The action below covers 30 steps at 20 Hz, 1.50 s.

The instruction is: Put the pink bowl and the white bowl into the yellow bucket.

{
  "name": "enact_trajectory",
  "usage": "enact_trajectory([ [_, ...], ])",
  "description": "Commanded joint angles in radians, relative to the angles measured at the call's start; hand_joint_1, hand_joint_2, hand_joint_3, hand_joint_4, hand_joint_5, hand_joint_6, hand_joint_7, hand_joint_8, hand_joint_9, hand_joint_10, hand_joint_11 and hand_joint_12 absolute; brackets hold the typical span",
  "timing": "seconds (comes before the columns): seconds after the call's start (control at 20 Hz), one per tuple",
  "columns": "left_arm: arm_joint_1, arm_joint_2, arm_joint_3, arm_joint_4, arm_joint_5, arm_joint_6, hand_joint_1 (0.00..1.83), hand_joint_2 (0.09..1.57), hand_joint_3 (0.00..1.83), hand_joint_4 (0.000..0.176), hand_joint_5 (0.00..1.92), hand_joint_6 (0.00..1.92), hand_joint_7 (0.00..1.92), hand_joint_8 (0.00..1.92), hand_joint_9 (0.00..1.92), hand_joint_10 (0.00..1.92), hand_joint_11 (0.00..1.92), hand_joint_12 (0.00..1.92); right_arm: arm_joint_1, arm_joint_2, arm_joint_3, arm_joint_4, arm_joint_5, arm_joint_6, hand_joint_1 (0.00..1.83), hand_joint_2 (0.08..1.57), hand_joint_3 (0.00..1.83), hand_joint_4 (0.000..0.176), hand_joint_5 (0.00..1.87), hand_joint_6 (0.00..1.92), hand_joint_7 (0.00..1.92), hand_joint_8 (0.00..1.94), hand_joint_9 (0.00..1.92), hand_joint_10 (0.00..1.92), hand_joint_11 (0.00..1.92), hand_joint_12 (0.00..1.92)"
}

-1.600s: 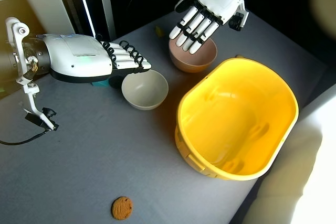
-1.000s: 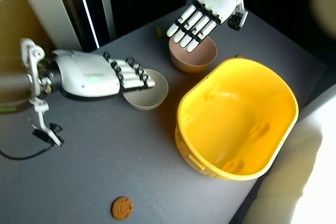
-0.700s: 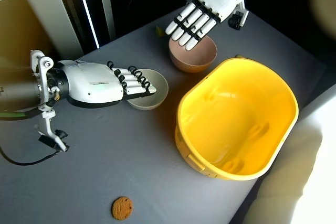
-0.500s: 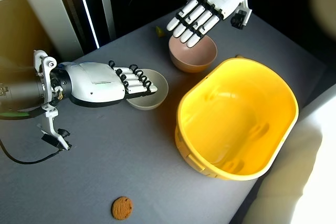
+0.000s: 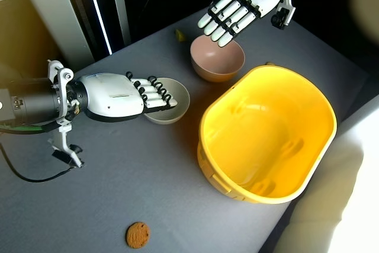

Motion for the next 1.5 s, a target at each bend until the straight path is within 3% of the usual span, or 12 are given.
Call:
enact_trajectory([
  [0.0,0.01,0.009,0.005,-0.073,-0.074,0.013,0.8,1.02,0.01,0.0,0.0,0.0,0.0,0.0,0.0,0.0,0.01,0.0,0.001,0.003,-0.002,0.057,0.061,-0.002,1.04,0.9,0.0,0.0,0.0,0.0,0.0,0.0,0.0,0.0,0.0,0.0],
  [0.15,0.057,0.006,0.009,-0.07,-0.075,0.073,0.85,0.93,0.0,0.0,0.0,0.0,0.0,0.0,0.0,0.0,0.05,0.03,0.001,-0.014,-0.002,0.057,0.04,-0.013,0.99,0.9,0.0,0.0,0.0,0.0,0.0,0.0,0.0,0.0,0.0,0.0],
  [0.2,0.064,0.001,0.012,-0.07,-0.073,0.084,0.86,0.91,0.0,0.0,0.0,0.0,0.0,0.0,0.0,0.0,0.01,0.24,0.001,-0.019,-0.002,0.057,0.033,-0.017,1.02,0.91,0.0,0.0,0.0,0.0,0.0,0.0,0.0,0.0,0.0,0.0],
  [0.25,0.066,-0.003,0.015,-0.07,-0.072,0.084,0.97,0.88,0.0,0.0,0.0,0.0,0.0,0.0,0.0,0.0,0.0,0.27,0.002,-0.023,-0.002,0.057,0.029,-0.02,1.01,0.94,0.01,0.0,0.0,0.0,0.0,0.0,0.0,0.0,0.0,0.0],
  [0.35,0.08,-0.017,0.025,-0.07,-0.055,0.097,0.97,0.88,0.0,0.0,0.0,0.0,0.0,0.0,0.0,0.0,0.0,0.26,0.001,-0.032,0.0,0.057,0.019,-0.025,1.06,0.93,0.0,0.0,0.0,0.0,0.0,0.0,0.0,0.0,0.0,0.0],
  [0.45,0.094,-0.032,0.034,-0.07,-0.036,0.102,1.14,0.85,0.0,0.0,0.04,0.01,0.05,0.01,0.03,0.01,0.0,0.37,0.001,-0.044,0.006,0.052,0.011,-0.025,1.07,0.93,0.0,0.0,0.0,0.0,0.0,0.0,0.0,0.0,0.01,0.0],
  [0.7,0.125,-0.062,0.046,-0.07,0.008,0.132,1.14,0.88,0.0,0.0,0.06,0.01,0.05,0.01,0.0,0.0,0.0,0.3,-0.002,-0.073,0.029,0.042,0.011,-0.017,1.07,0.94,0.01,0.0,0.0,0.0,0.0,0.0,0.0,0.0,0.0,0.0],
  [0.8,0.136,-0.069,0.045,-0.07,0.028,0.141,1.12,0.89,0.0,0.0,0.07,0.01,0.07,0.0,0.02,0.01,0.0,0.38,-0.008,-0.087,0.045,0.042,0.01,-0.009,1.06,0.95,0.01,0.0,0.0,0.0,0.0,0.0,0.0,0.0,0.0,0.0],
  [0.85,0.143,-0.072,0.045,-0.07,0.04,0.147,1.14,0.9,0.0,0.0,0.02,0.0,0.04,0.0,0.01,0.0,0.0,0.33,-0.015,-0.098,0.058,0.042,0.01,-0.003,1.04,0.95,0.01,0.0,0.0,0.0,0.0,0.0,0.0,0.0,0.0,0.0],
  [0.9,0.147,-0.075,0.047,-0.07,0.05,0.153,1.08,0.93,0.01,0.0,0.05,0.01,0.07,0.01,0.04,0.01,0.0,0.47,-0.02,-0.106,0.067,0.042,0.01,0.002,1.04,0.95,0.0,0.0,0.0,0.0,0.0,0.0,0.0,0.0,0.0,0.0],
  [1.1,0.157,-0.091,0.064,-0.07,0.063,0.154,1.02,0.96,0.01,0.0,0.0,0.0,0.0,0.0,0.0,0.0,0.0,0.21,-0.023,-0.117,0.081,0.042,0.01,0.002,1.05,0.91,0.0,0.0,0.0,0.0,0.0,0.0,0.0,0.0,0.01,0.0],
  [1.45,0.174,-0.102,0.097,-0.07,0.063,0.154,1.0,0.97,0.01,0.0,0.0,0.0,0.0,0.0,0.0,0.0,0.0,0.13,0.018,-0.116,0.081,0.044,0.01,0.016,1.04,0.94,0.0,0.0,0.0,0.0,0.0,0.0,0.0,0.0,0.02,0.02],
])
